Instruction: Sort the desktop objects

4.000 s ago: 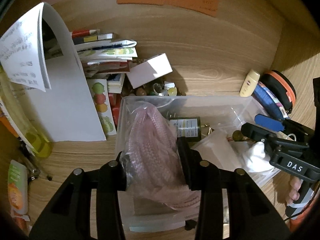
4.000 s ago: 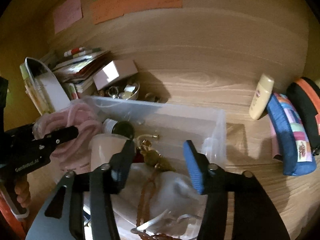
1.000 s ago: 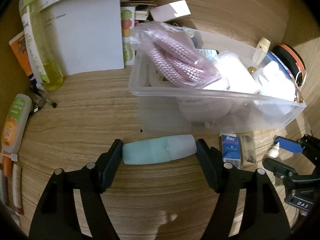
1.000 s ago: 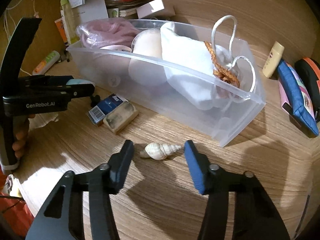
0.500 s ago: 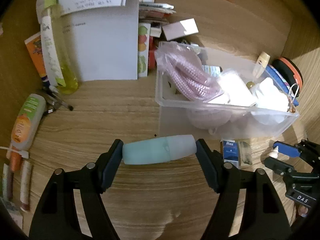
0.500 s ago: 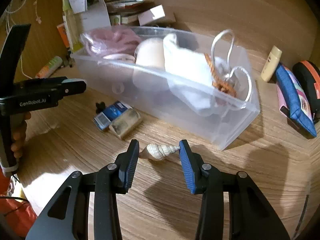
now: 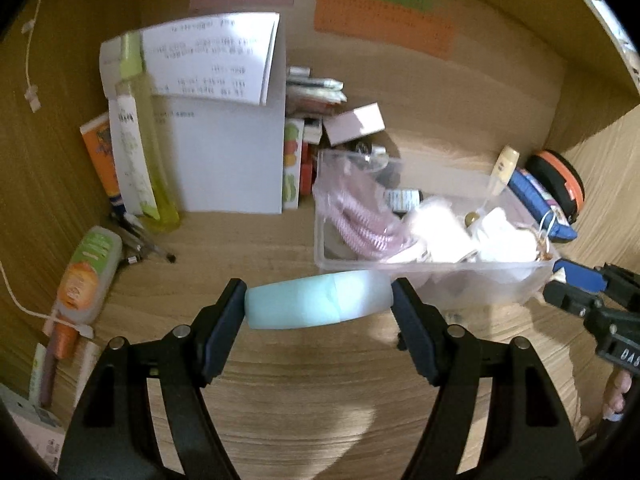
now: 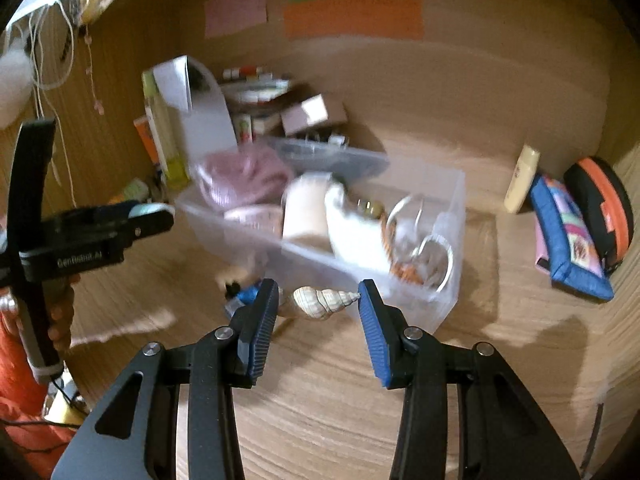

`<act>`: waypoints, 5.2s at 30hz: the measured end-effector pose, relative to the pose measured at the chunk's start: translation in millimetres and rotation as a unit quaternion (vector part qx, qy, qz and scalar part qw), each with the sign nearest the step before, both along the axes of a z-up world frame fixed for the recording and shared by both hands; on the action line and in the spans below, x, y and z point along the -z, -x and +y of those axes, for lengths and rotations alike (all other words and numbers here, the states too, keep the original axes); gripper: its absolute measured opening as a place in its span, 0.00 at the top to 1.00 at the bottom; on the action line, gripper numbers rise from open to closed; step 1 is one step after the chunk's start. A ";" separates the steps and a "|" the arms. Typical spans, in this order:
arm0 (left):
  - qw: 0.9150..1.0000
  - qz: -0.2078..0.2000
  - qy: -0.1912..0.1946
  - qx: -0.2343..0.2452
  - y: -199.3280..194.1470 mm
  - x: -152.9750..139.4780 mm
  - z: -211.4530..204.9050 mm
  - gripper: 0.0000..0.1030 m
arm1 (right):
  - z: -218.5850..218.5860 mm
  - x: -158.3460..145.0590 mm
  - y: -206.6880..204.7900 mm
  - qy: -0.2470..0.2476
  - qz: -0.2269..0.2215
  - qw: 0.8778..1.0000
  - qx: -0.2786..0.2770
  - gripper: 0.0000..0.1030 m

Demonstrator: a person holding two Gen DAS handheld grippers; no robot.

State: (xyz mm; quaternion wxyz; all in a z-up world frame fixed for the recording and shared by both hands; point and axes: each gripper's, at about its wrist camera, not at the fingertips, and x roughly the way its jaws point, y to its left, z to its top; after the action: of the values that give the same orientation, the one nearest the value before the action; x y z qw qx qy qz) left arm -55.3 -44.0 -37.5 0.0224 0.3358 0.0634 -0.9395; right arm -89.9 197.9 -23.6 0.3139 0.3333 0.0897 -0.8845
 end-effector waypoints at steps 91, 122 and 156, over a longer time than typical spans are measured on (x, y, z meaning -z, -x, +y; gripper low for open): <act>0.999 -0.027 0.004 0.031 -5.4 32.3 -8.1 0.09 | -30.6 29.4 -0.3 -0.011 -0.055 0.998 -0.019 0.38; 0.991 -0.080 0.057 0.093 27.4 63.6 48.7 0.13 | -42.9 62.1 22.5 -0.079 -0.093 0.992 -0.045 0.70; 0.986 -0.087 0.041 0.134 31.3 64.5 64.6 0.86 | -14.1 31.7 13.6 0.021 -0.090 0.994 -0.052 0.79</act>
State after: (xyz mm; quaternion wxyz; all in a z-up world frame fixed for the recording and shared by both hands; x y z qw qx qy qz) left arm -86.6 20.6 -102.1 -0.0840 0.4206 -0.0232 -0.9030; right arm -103.5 183.8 -55.3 0.3732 0.3997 0.0596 -0.8351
